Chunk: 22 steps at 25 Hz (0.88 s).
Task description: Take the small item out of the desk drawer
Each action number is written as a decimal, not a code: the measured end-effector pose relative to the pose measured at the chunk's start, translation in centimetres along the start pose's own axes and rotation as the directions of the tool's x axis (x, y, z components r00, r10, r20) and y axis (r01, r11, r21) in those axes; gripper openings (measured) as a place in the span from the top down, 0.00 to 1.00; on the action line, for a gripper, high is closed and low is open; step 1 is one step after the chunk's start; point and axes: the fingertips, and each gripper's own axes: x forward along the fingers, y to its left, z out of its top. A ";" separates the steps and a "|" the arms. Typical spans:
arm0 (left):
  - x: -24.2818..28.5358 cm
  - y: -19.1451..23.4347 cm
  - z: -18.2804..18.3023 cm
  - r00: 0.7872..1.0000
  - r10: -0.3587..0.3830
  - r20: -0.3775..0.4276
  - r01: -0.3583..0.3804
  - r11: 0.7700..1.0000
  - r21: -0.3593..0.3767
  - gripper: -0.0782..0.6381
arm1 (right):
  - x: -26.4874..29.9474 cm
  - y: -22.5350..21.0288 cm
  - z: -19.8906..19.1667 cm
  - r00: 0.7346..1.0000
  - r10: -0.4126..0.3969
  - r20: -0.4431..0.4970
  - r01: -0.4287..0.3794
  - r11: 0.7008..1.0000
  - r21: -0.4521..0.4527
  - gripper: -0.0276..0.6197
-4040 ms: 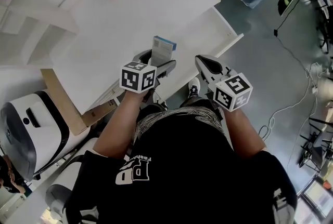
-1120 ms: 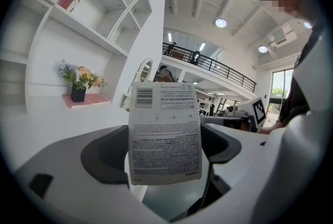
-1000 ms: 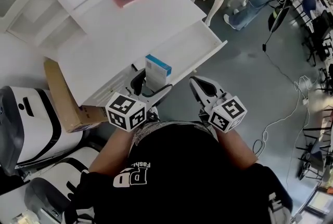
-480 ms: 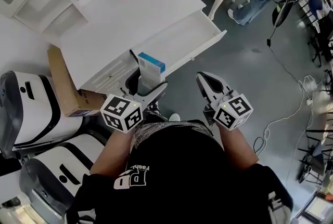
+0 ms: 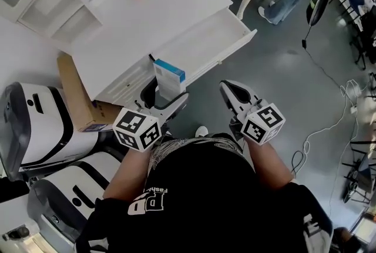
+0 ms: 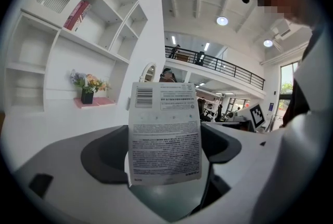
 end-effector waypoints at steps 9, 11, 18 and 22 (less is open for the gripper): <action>-3.3 2.4 0.3 0.999 -0.033 -0.031 0.033 0.999 0.023 0.29 | 2.6 3.7 -0.9 1.000 -0.027 -0.010 0.027 1.000 -0.015 0.95; -4.0 3.2 0.1 0.999 -0.039 -0.035 0.040 0.999 0.020 0.29 | 3.1 4.3 -1.2 0.999 -0.038 -0.012 0.038 0.999 -0.015 0.95; -5.7 4.6 -0.5 0.996 -0.080 -0.038 0.081 0.997 0.016 0.29 | 4.3 6.4 -2.1 0.997 -0.078 -0.018 0.077 0.997 -0.022 0.95; -6.2 5.3 -0.4 0.995 -0.094 -0.036 0.095 0.995 0.014 0.29 | 4.7 7.4 -2.2 0.995 -0.094 -0.021 0.094 0.995 -0.034 0.95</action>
